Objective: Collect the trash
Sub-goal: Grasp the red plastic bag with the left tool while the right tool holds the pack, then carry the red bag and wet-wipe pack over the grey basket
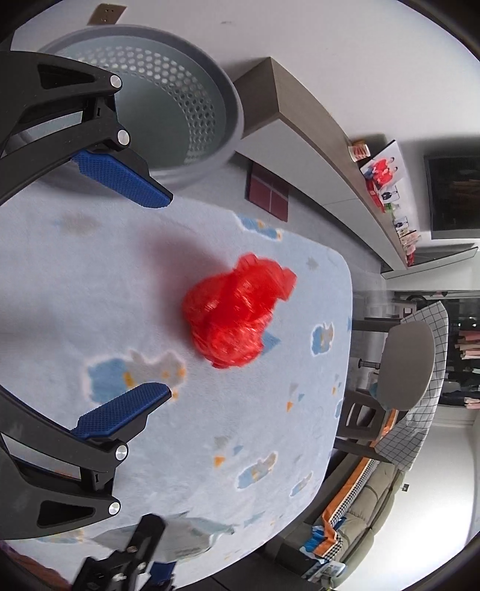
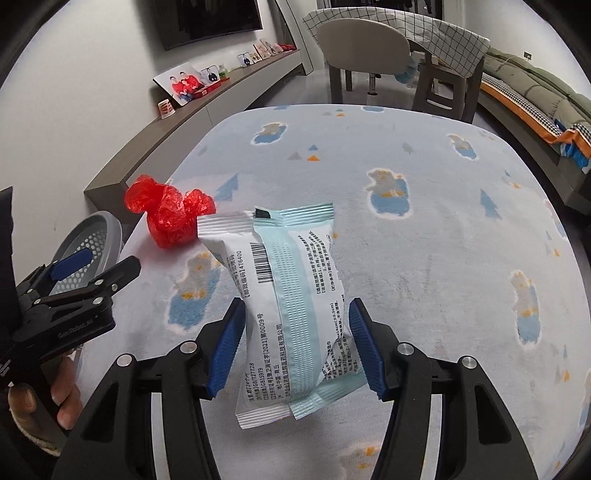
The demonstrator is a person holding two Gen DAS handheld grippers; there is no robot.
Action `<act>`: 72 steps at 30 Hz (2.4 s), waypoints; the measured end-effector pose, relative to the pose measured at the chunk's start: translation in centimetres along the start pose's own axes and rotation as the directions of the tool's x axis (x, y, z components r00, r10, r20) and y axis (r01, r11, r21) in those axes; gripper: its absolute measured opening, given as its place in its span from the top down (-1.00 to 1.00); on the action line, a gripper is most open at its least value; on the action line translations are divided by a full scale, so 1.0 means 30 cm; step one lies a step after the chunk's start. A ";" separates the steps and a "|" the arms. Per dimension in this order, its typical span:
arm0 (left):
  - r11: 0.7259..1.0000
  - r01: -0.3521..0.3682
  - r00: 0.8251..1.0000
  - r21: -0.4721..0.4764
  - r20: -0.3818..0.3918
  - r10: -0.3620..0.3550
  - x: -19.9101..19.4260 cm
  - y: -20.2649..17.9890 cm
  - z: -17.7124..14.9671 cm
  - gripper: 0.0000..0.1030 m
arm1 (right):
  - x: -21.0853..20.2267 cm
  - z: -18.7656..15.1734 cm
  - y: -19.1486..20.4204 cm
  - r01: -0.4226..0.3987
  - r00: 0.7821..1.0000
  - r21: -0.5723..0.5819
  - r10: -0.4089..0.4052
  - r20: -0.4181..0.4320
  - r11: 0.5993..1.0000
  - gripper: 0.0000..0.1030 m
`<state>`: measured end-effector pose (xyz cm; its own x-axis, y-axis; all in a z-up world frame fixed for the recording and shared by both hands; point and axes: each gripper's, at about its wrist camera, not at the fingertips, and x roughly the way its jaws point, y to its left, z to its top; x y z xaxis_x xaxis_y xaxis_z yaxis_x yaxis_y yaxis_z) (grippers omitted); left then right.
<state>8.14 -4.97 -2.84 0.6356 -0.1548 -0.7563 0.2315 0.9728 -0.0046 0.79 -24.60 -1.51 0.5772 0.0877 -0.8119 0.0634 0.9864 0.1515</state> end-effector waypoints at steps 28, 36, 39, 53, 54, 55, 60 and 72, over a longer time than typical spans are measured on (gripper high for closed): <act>1.000 -0.022 0.999 -0.018 -0.038 0.021 0.046 -0.017 0.032 -0.02 | -0.025 0.026 -0.053 -0.050 0.999 0.029 0.050 0.004 0.998 -0.09; 0.998 -0.060 0.997 -0.019 0.052 0.061 -0.218 0.124 -0.042 -0.02 | -0.017 0.020 0.061 -0.058 0.998 -0.010 0.058 -0.010 0.998 -0.09; 0.995 -0.097 0.993 -0.034 0.071 0.099 -0.286 0.203 -0.075 -0.02 | -0.046 0.035 0.161 -0.063 0.998 -0.071 0.064 0.025 0.996 -0.09; 0.951 -0.257 0.959 -0.174 0.079 0.273 -0.354 0.597 -0.132 -0.02 | 0.042 0.103 0.729 -0.248 0.967 -0.264 0.255 -0.007 0.932 -0.09; 0.949 -0.258 0.958 -0.182 0.076 0.276 -0.350 0.616 -0.132 -0.03 | 0.055 0.104 0.760 -0.247 0.967 -0.280 0.255 -0.010 0.928 -0.09; 0.948 -0.255 0.959 -0.191 0.071 0.273 -0.343 0.635 -0.129 -0.03 | 0.066 0.106 0.783 -0.251 0.966 -0.288 0.257 -0.015 0.924 -0.09; 0.945 -0.256 0.961 -0.205 0.051 0.272 -0.313 0.692 -0.131 -0.04 | 0.123 0.121 0.872 -0.275 0.960 -0.310 0.275 -0.045 0.910 -0.09; 0.937 -0.269 0.960 -0.223 0.018 0.280 -0.255 0.754 -0.143 -0.19 | 0.215 0.126 0.957 -0.297 0.955 -0.324 0.284 -0.089 0.898 -0.09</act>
<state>5.36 18.94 0.04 0.6880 0.1204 -0.7157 -0.1183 0.9916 0.0531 9.42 3.77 -0.26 0.4969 0.3758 -0.7822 -0.3783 0.9050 0.1944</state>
